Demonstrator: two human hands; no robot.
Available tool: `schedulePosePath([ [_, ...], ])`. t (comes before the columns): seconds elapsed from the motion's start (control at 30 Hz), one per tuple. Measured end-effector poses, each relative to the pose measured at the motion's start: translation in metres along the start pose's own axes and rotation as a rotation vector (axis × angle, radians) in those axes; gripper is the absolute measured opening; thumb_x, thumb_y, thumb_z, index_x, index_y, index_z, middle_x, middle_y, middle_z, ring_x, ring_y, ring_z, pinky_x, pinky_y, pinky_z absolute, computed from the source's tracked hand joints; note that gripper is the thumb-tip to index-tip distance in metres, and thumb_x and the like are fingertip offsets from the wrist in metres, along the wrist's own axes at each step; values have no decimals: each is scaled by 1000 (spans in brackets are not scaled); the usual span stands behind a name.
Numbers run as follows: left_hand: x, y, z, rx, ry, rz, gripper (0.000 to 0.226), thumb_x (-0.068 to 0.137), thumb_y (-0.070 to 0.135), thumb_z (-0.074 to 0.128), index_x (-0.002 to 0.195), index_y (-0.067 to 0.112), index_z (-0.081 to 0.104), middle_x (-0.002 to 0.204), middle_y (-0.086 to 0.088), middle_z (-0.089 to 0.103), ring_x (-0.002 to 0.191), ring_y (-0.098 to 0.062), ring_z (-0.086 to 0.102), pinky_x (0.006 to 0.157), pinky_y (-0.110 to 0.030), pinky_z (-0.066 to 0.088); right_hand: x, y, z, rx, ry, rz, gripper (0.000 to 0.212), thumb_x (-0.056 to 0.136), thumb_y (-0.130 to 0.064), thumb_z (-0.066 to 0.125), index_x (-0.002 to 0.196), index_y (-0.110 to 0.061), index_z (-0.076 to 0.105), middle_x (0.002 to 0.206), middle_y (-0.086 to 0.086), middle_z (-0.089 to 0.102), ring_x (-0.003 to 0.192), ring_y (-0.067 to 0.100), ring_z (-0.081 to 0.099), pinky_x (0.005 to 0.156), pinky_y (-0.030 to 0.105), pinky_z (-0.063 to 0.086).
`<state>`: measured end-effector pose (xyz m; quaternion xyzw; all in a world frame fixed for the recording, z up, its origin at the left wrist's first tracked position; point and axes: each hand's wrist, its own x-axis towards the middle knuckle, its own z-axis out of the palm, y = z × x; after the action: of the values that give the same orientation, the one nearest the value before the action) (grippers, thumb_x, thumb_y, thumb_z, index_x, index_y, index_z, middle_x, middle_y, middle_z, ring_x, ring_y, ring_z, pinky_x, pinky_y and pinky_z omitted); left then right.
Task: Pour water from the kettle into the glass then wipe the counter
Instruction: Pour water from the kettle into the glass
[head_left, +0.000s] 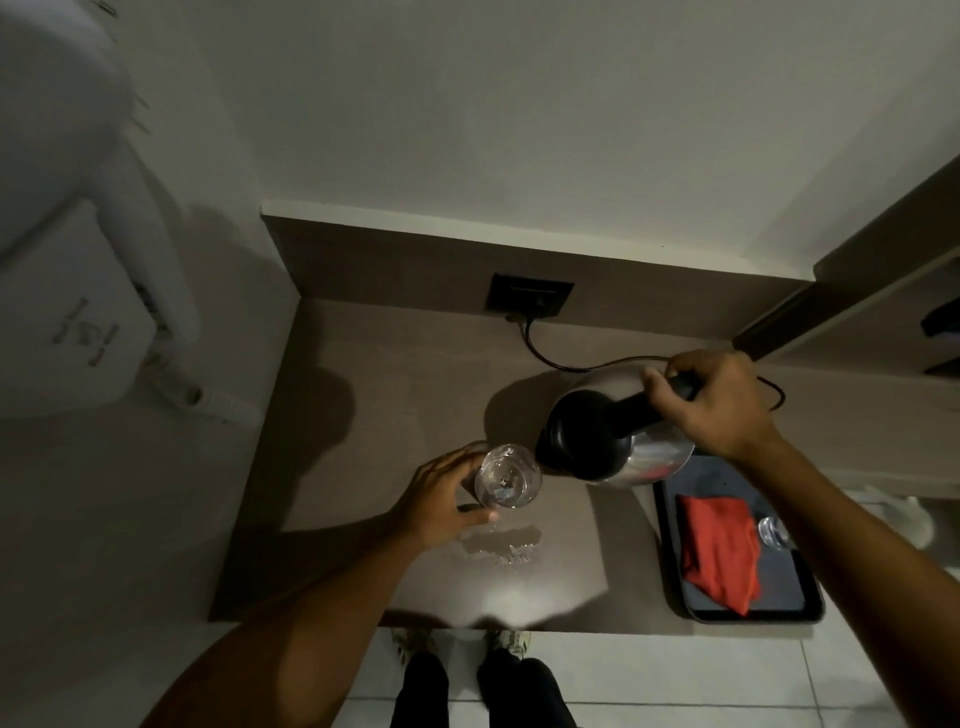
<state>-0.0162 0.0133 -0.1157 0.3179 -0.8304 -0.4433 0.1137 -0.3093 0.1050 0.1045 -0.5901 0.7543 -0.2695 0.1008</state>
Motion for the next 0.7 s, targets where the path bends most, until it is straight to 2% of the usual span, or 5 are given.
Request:
schedulePosePath([
  [0.1, 0, -1, 1, 4, -11, -14, 92, 63, 60, 81, 143, 31, 46, 146, 5, 55, 133, -13, 51, 111, -35, 44, 0, -11, 5, -118, -7, -111, 50, 87, -47, 52, 52, -11, 56, 45, 3, 51, 39, 18, 48, 42, 27, 38],
  [0.27, 1, -3, 2, 17, -33, -39, 94, 64, 62, 79, 145, 26, 46, 149, 1, 53, 136, -16, 49, 113, -40, 43, 0, -22, 11, -266, 14, -211, 53, 88, -50, 51, 50, -13, 51, 43, 0, 44, 38, 17, 41, 45, 28, 38],
  [0.43, 2, -5, 3, 33, -60, -64, 96, 65, 65, 77, 146, 29, 42, 152, 3, 49, 139, -17, 45, 113, -45, 42, 1, -30, 12, -366, 0, -226, 54, 88, -50, 50, 48, -13, 51, 43, 2, 43, 42, 21, 41, 54, 35, 39],
  [0.57, 2, -7, 3, 25, -93, -109, 98, 63, 70, 75, 147, 36, 37, 155, 5, 44, 143, -20, 40, 115, -48, 39, 2, -37, 12, -387, -33, -238, 55, 88, -53, 46, 47, -15, 49, 43, -2, 38, 41, 17, 34, 58, 36, 39],
  [0.7, 2, -6, 3, 26, -84, -106, 98, 63, 70, 75, 147, 34, 39, 154, 3, 46, 141, -21, 42, 114, -48, 39, 0, -42, 14, -431, -46, -239, 56, 88, -56, 43, 48, -16, 48, 44, -4, 36, 43, 16, 33, 64, 37, 41],
])
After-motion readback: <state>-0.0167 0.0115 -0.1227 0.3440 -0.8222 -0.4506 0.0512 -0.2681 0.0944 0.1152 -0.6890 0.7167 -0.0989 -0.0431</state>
